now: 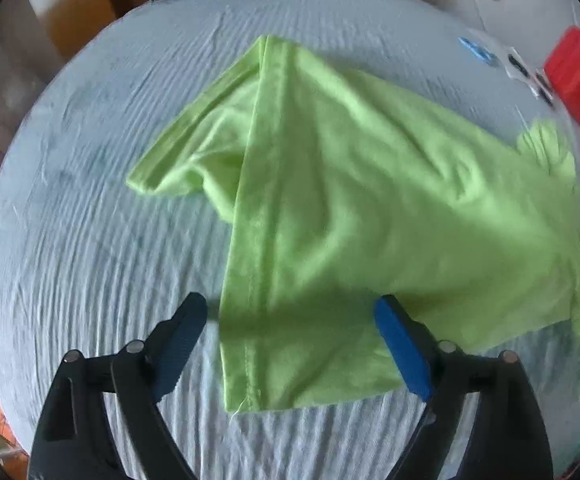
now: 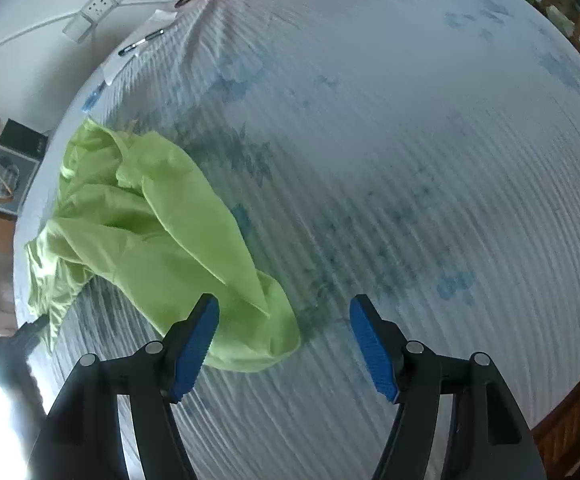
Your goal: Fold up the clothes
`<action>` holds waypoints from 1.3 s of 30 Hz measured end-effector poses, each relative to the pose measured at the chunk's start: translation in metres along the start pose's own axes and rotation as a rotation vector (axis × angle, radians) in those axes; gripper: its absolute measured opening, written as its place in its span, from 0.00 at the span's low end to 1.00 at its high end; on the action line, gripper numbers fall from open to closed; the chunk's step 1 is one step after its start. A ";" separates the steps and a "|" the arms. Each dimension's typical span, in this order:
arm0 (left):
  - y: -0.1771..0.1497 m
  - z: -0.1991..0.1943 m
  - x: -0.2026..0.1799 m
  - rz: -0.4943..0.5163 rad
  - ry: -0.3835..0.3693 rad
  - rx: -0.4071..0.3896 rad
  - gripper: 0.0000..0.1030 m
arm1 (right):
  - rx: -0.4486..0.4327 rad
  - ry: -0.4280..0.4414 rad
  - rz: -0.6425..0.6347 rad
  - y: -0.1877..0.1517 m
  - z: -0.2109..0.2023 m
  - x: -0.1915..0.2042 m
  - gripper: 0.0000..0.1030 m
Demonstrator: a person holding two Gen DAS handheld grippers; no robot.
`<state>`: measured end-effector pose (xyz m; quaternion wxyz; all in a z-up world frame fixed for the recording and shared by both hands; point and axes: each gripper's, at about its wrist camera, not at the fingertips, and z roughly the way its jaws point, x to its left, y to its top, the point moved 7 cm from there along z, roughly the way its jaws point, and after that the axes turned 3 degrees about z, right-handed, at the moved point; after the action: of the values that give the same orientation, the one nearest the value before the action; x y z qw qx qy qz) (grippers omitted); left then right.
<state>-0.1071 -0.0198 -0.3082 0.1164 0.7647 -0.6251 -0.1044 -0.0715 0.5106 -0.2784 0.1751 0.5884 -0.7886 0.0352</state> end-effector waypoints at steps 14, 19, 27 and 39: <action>0.006 -0.052 -0.004 -0.057 -0.102 -0.018 0.06 | -0.064 -0.111 -0.216 -0.001 0.006 0.053 0.04; -0.006 -0.098 0.022 -0.054 -0.133 -0.067 0.04 | -0.115 -0.034 -0.158 0.004 -0.037 0.040 0.04; -0.049 -0.104 0.060 -0.055 -0.153 -0.027 0.04 | -0.005 -0.051 -0.130 -0.019 -0.057 0.008 0.04; 0.042 -0.048 0.022 -0.012 -0.138 -0.049 0.71 | -0.019 -0.084 -0.147 0.002 -0.063 0.021 0.29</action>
<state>-0.1278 -0.0473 -0.2501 0.0911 0.7564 -0.6243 -0.1728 -0.0636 0.5083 -0.2129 0.1496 0.6439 -0.7503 -0.0102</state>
